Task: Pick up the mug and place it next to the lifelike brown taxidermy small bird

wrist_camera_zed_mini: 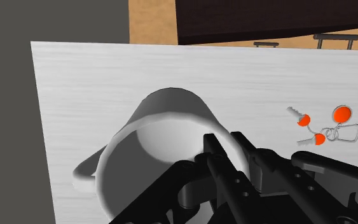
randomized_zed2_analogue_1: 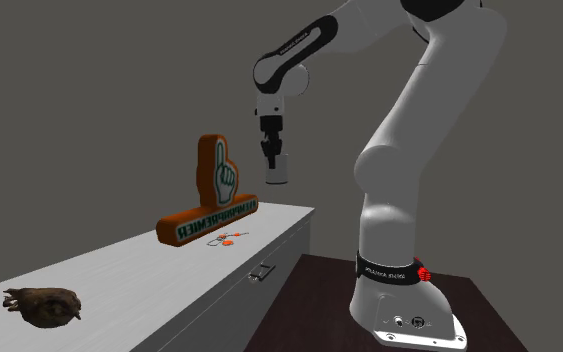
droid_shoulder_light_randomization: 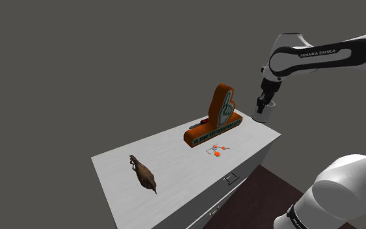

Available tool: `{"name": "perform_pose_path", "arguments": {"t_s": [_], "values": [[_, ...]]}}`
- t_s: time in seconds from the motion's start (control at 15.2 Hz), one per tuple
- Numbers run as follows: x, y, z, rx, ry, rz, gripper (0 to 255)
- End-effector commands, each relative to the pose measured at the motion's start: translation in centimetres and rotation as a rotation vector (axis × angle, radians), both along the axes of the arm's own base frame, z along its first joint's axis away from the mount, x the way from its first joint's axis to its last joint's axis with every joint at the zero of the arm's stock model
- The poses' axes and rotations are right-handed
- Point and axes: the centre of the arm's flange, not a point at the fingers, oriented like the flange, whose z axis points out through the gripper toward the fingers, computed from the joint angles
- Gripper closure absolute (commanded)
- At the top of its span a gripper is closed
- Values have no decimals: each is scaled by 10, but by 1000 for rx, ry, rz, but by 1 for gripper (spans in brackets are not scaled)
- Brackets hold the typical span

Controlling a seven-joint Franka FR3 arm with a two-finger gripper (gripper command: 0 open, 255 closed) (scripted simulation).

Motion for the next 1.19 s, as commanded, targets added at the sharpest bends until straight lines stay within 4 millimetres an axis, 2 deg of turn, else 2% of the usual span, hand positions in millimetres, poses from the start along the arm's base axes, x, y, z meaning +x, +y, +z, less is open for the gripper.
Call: {"name": "perform_pose_path", "arguments": {"t_s": [0.0, 0.4, 1.12], "values": [[0, -1, 12, 0, 0, 0, 255], [0, -1, 42, 0, 0, 0, 255], [2, 144, 42, 0, 0, 0, 255]]}}
